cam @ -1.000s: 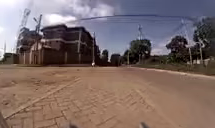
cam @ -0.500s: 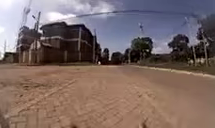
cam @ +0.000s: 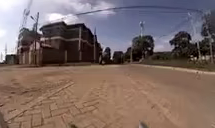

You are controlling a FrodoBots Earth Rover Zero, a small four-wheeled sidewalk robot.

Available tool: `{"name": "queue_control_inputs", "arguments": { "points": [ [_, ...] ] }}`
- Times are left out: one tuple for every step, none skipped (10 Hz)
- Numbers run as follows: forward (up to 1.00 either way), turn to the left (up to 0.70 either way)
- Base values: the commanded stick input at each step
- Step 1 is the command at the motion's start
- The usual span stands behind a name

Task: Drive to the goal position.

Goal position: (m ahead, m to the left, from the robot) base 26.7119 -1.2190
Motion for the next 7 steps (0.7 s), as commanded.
{"name": "queue_control_inputs", "arguments": {
  "points": [
    [1.0, -0.11],
    [1.0, -0.37],
    [1.0, -0.35],
    [1.0, -0.24],
    [1.0, -0.16],
    [1.0, -0.12],
    [1.0, -0.05]
  ]
}}
